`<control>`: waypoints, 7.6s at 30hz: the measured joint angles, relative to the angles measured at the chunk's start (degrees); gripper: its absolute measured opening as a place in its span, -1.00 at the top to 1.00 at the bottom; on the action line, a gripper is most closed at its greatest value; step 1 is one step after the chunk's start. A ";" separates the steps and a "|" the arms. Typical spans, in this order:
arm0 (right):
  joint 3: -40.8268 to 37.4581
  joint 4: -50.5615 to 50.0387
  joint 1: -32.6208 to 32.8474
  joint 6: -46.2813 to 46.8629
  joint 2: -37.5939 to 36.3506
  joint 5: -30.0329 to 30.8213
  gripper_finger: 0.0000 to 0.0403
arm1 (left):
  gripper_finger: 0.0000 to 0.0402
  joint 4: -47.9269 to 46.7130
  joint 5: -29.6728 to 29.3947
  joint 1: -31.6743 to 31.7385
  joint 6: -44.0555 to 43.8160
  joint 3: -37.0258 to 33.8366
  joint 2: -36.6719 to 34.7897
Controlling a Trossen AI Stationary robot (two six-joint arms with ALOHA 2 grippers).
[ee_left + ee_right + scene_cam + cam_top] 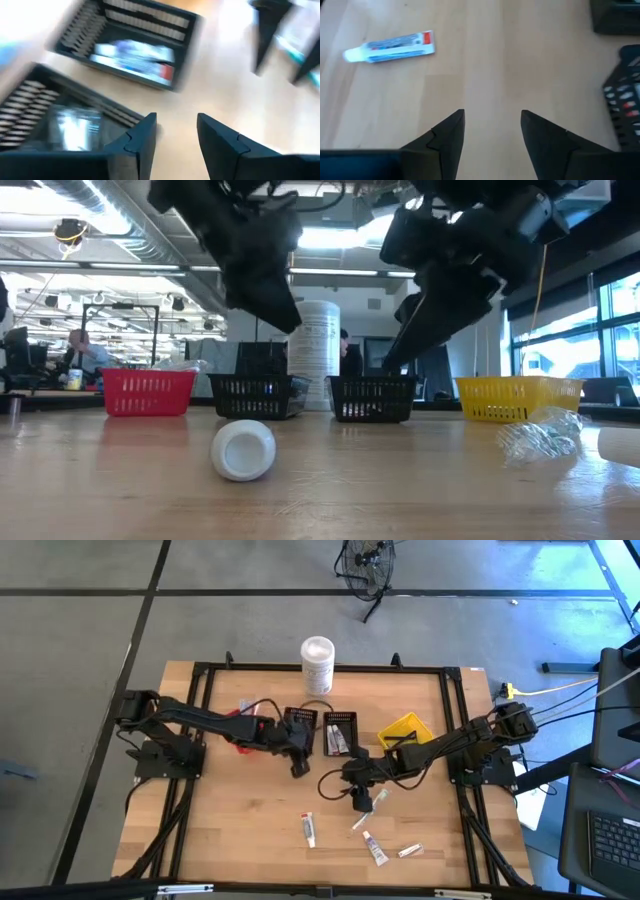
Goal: Pick & Place Travel size toiletries
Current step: Put the white toothpaste into the right black bin, then put the green toothbrush into the red bin
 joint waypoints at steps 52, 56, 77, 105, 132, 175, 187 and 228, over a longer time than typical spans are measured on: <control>-0.02 1.21 9.61 8.97 0.01 1.11 0.27 | -0.13 20.39 18.44 -21.29 34.54 1.78 23.04; -0.02 1.46 9.61 8.77 0.02 1.39 0.30 | -0.13 20.24 18.21 -20.84 34.19 1.81 23.19; -0.02 8.48 10.67 5.05 5.57 6.35 0.09 | 0.46 21.91 12.30 -18.89 17.15 1.68 23.37; -0.02 11.26 10.95 2.80 9.70 11.40 0.26 | 0.48 27.07 3.04 -14.50 9.01 1.57 23.50; -0.02 11.30 10.92 2.85 9.60 12.06 0.70 | 0.32 27.90 2.84 -14.50 5.96 1.70 23.34; -0.04 -9.52 -13.69 5.21 -1.46 20.37 0.31 | 0.26 -16.73 -35.63 -14.50 -12.41 1.68 -6.43; -0.04 -11.20 -12.06 3.69 -6.02 9.25 0.08 | 0.26 -16.74 -35.92 -14.50 -11.76 1.66 -6.40; -0.02 -17.03 12.04 -4.77 -2.37 -2.30 -0.01 | 0.26 -12.60 -35.35 -14.50 -11.92 1.64 -6.36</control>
